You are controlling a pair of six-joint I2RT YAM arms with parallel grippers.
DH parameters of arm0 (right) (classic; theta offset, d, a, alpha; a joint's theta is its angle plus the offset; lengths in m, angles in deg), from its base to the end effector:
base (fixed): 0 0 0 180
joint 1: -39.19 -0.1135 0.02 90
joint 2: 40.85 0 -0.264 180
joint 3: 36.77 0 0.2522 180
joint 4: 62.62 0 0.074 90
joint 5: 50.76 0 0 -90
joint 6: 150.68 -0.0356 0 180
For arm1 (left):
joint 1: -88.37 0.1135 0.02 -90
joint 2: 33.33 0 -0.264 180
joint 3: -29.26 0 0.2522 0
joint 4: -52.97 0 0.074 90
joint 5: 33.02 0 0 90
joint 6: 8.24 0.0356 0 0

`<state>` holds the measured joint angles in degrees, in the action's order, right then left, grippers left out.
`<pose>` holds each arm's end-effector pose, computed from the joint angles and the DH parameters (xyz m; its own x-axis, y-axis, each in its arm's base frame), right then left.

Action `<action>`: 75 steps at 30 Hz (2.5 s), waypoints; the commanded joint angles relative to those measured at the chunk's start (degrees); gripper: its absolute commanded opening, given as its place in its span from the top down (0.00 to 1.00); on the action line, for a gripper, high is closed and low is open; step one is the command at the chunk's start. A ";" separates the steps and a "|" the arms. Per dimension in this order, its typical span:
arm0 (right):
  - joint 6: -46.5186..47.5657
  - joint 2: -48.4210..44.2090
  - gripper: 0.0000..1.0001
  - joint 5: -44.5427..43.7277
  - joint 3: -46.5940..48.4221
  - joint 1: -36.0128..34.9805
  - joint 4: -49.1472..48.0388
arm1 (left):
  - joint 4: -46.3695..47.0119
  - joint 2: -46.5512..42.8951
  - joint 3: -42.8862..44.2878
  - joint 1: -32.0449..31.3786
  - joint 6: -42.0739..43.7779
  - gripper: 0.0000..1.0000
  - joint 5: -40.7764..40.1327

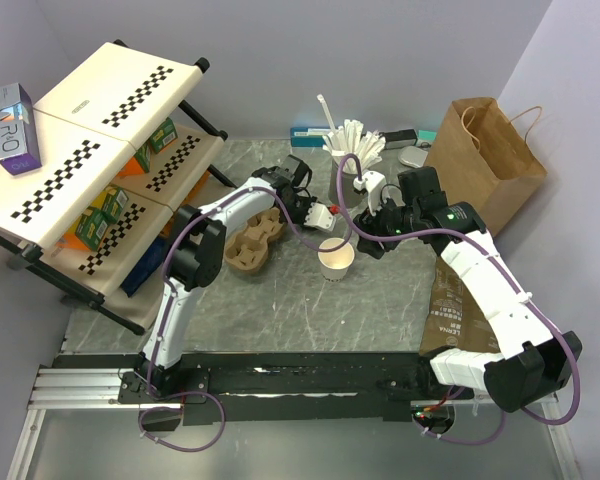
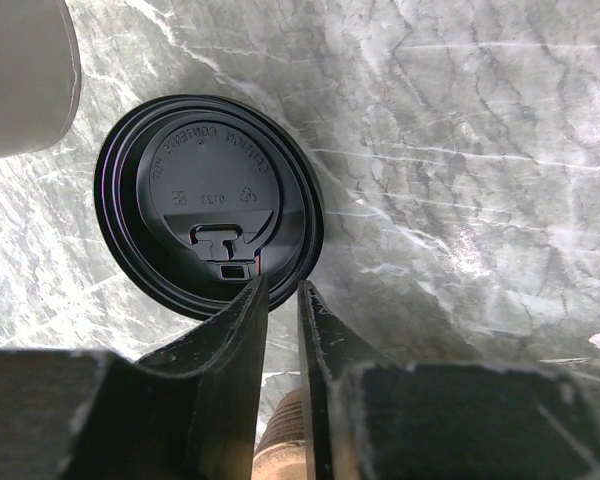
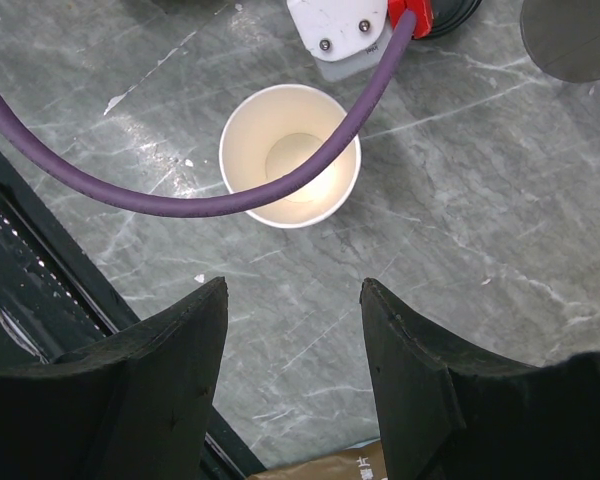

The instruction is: Pack the takeout coffee

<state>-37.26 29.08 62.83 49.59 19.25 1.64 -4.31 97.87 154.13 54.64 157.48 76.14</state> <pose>0.2235 0.0962 0.3538 -0.4147 -0.5379 -0.7339 -0.7955 0.6060 0.0053 0.4030 -0.2831 0.1879 0.4421 0.8055 -0.3946 0.8813 -0.3083 0.3582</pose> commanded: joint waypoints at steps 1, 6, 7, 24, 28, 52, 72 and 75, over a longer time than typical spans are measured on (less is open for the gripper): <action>-0.57 -0.32 0.37 0.05 -0.61 0.52 -1.37 | -1.20 0.46 0.42 -0.37 1.80 0.75 0.88; -0.74 -0.24 0.37 0.22 -0.70 0.52 -1.37 | -1.74 0.55 0.07 -0.45 2.06 0.75 0.79; -0.74 -0.23 0.37 0.22 -0.70 0.61 -1.46 | -1.56 0.55 -0.10 -0.45 2.06 0.76 0.53; -1.10 0.47 0.37 0.14 -0.44 0.52 -1.63 | 0.20 1.17 -0.72 -0.54 2.76 0.80 -0.79; -1.10 0.47 0.37 -0.04 -0.44 0.61 -1.63 | 0.11 1.25 -0.63 -0.63 3.11 0.83 -0.61; -1.18 0.64 0.37 -0.04 -0.18 1.31 -2.60 | 8.43 -11.83 -7.64 3.85 -42.02 0.99 19.51; -1.62 1.79 0.37 2.33 0.26 1.31 -3.74 | 26.22 -24.06 -26.74 3.94 -55.33 0.99 14.16; -1.45 1.70 0.37 1.98 0.61 1.22 -3.83 | 25.42 -23.36 -25.33 3.94 -55.68 0.99 12.49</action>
<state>-38.53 31.50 64.03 49.08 20.17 -0.39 17.41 77.39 127.47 58.66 103.21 91.59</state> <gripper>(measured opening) 0.631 0.015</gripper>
